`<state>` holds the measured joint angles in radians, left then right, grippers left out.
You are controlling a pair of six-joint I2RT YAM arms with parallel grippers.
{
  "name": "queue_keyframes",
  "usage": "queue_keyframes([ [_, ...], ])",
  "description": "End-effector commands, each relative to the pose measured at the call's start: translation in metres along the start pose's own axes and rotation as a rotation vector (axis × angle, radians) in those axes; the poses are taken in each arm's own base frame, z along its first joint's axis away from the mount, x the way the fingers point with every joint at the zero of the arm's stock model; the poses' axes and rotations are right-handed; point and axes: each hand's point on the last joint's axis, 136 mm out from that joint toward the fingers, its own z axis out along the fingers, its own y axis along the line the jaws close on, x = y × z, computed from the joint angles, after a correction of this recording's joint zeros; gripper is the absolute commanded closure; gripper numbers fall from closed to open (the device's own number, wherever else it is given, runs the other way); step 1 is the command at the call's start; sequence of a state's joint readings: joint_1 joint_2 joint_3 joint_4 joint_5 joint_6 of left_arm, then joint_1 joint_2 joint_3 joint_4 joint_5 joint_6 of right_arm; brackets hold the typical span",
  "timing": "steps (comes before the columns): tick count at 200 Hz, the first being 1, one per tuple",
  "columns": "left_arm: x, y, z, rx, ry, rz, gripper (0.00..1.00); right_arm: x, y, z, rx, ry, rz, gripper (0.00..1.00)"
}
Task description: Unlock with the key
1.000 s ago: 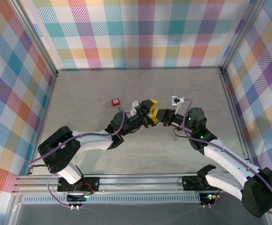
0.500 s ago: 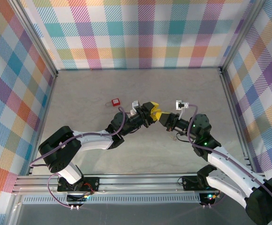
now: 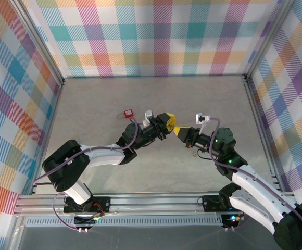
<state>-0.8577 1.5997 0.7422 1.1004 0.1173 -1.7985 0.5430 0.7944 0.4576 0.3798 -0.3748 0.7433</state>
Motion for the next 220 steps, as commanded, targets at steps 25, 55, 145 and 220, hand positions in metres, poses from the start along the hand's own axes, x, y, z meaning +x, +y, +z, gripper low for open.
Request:
queue_keyframes([
  [25, -0.003, -0.018, -0.008, 0.035, -0.014, 0.038, 0.84, 0.004, 0.0, -0.001, 0.002, 0.014, -0.021, 1.0],
  [55, -0.003, -0.016, -0.009, 0.023, -0.013, 0.045, 0.89, 0.004, -0.001, -0.002, 0.008, 0.012, -0.021, 1.0],
  [145, -0.001, -0.04, -0.019, 0.047, -0.025, 0.256, 1.0, -0.005, 0.007, -0.004, -0.006, 0.0, 0.015, 0.61],
  [220, 0.023, -0.09, -0.039, 0.118, -0.016, 0.707, 1.0, -0.032, 0.068, -0.007, -0.276, -0.033, 0.081, 0.32],
])
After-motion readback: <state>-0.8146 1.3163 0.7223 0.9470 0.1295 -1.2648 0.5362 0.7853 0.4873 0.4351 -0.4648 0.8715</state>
